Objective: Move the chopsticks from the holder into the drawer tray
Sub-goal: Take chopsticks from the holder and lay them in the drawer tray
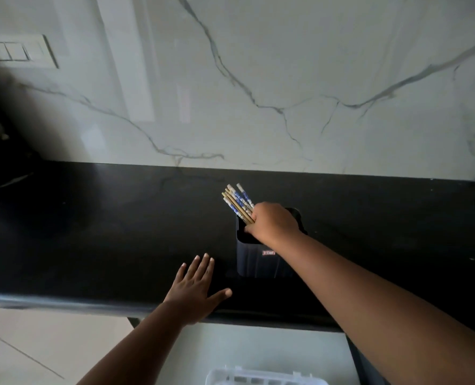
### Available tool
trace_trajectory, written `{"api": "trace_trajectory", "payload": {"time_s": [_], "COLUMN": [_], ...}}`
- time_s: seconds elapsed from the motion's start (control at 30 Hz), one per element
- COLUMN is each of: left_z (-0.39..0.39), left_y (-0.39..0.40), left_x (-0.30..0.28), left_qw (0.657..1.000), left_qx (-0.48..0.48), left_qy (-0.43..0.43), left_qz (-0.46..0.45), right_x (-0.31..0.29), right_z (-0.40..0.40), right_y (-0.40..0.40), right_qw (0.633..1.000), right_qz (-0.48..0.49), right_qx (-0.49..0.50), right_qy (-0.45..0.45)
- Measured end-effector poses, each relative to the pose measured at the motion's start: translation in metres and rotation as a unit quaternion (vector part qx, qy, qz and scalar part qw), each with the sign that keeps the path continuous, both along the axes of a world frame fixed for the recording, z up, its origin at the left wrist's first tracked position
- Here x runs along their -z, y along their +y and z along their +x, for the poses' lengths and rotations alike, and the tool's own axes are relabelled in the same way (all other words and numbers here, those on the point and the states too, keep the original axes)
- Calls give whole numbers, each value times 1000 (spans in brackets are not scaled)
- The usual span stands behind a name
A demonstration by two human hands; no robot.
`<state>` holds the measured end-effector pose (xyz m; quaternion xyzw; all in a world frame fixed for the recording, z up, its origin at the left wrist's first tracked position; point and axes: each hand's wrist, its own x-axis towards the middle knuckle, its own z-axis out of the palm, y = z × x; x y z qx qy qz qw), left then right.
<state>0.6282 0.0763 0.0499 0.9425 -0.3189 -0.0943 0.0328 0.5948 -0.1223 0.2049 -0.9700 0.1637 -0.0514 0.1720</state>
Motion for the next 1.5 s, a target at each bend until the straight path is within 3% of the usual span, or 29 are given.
{"api": "trace_trajectory", "payload": {"time_s": [0.53,0.8,0.97,1.03,1.1,1.17,1.23,1.27,1.33,1.4,1.5], "left_z": [-1,1,10,14,17,18,15,10,-4,-22,-35], "left_y": [1,1,-1,-3,-9,-15,-18,-20,-25,-32,-37], "left_x": [0,4,1,-6,-26,-64,-116,-145,-196,-230,-245], "left_qw": [1000,1000,997,993,990,961,878,839,796,775,763], "left_qx": [2,9,1,-5,-38,-110,-132,-112,-4,108,102], "left_qy": [10,14,71,117,136,106,99,128,223,327,389], "left_qz": [4,-15,9,30,-29,-229,-449,-517,-563,-530,-506], "right_x": [12,4,-40,-67,-92,-111,-120,-121,-119,-113,-105], "right_z": [16,7,-12,-21,-35,-50,-61,-64,-67,-68,-70], "right_y": [4,-10,-26,-29,-32,-34,-33,-30,-22,-12,-6], "right_qw": [995,999,982,950,905,874,860,856,855,854,848], "right_qz": [-74,-31,107,217,324,399,442,457,473,480,493], "right_qx": [44,15,-51,-68,-71,-85,-102,-108,-108,-98,-74], "right_qy": [45,-13,-151,-216,-265,-266,-235,-216,-185,-176,-179]}}
